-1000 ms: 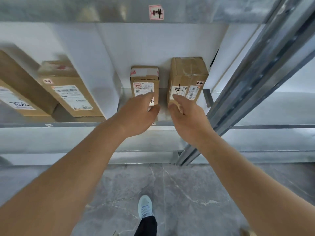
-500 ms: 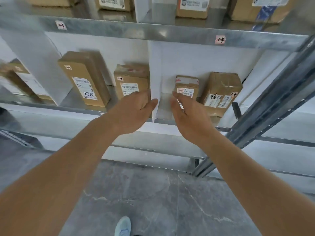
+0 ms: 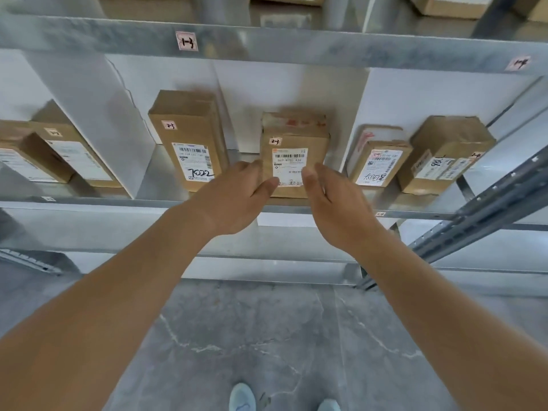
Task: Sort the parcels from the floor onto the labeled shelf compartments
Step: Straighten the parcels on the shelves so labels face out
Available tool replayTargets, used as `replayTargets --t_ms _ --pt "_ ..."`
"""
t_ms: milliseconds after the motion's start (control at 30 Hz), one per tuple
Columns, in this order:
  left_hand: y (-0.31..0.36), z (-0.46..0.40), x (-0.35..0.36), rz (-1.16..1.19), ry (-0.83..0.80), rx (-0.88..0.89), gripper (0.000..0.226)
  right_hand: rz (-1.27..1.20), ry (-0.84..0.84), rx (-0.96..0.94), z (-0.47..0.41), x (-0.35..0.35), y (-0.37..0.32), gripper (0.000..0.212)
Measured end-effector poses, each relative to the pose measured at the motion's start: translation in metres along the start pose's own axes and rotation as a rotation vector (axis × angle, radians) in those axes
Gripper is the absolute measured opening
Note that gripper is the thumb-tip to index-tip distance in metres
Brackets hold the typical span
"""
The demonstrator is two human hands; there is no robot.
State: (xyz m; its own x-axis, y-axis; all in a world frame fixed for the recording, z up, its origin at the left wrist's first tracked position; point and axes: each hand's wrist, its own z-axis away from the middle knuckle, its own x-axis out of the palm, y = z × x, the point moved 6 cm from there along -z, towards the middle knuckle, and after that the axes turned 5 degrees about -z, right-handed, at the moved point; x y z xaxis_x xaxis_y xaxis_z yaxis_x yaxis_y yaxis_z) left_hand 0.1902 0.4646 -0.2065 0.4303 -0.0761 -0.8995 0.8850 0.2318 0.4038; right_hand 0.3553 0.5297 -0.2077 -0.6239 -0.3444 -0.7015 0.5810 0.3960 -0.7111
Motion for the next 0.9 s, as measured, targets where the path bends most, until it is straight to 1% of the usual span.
replayTargets --t_ms 67,200,333,467,567,667,733,833,900 --pt "-0.004 -0.007 -0.002 0.004 -0.007 0.000 0.037 0.002 0.012 0.024 -0.008 0.005 0.003 0.036" --pt "-0.015 -0.027 0.004 0.008 0.007 -0.025 0.032 -0.019 -0.020 0.080 -0.025 0.017 0.021 0.027" --pt "-0.025 -0.046 0.020 0.035 0.012 -0.046 0.031 -0.077 -0.061 0.145 -0.040 0.031 0.040 0.034" --pt "-0.036 -0.064 0.041 0.027 -0.001 -0.059 0.026 -0.099 -0.073 0.157 -0.055 0.042 0.057 0.043" --pt "-0.044 -0.079 0.053 0.031 0.007 -0.044 0.032 -0.099 -0.071 0.195 -0.065 0.046 0.068 0.045" --pt "-0.054 -0.096 0.065 0.021 0.019 -0.037 0.038 -0.091 -0.053 0.267 -0.076 0.049 0.078 0.035" --pt "-0.060 -0.105 0.072 0.036 0.014 -0.033 0.043 -0.111 -0.038 0.317 -0.083 0.052 0.086 0.032" --pt "-0.067 -0.115 0.082 0.038 -0.017 -0.030 0.053 -0.151 -0.023 0.370 -0.090 0.060 0.098 0.032" --pt "-0.070 -0.119 0.088 0.041 -0.040 -0.025 0.059 -0.160 -0.021 0.371 -0.092 0.068 0.102 0.037"
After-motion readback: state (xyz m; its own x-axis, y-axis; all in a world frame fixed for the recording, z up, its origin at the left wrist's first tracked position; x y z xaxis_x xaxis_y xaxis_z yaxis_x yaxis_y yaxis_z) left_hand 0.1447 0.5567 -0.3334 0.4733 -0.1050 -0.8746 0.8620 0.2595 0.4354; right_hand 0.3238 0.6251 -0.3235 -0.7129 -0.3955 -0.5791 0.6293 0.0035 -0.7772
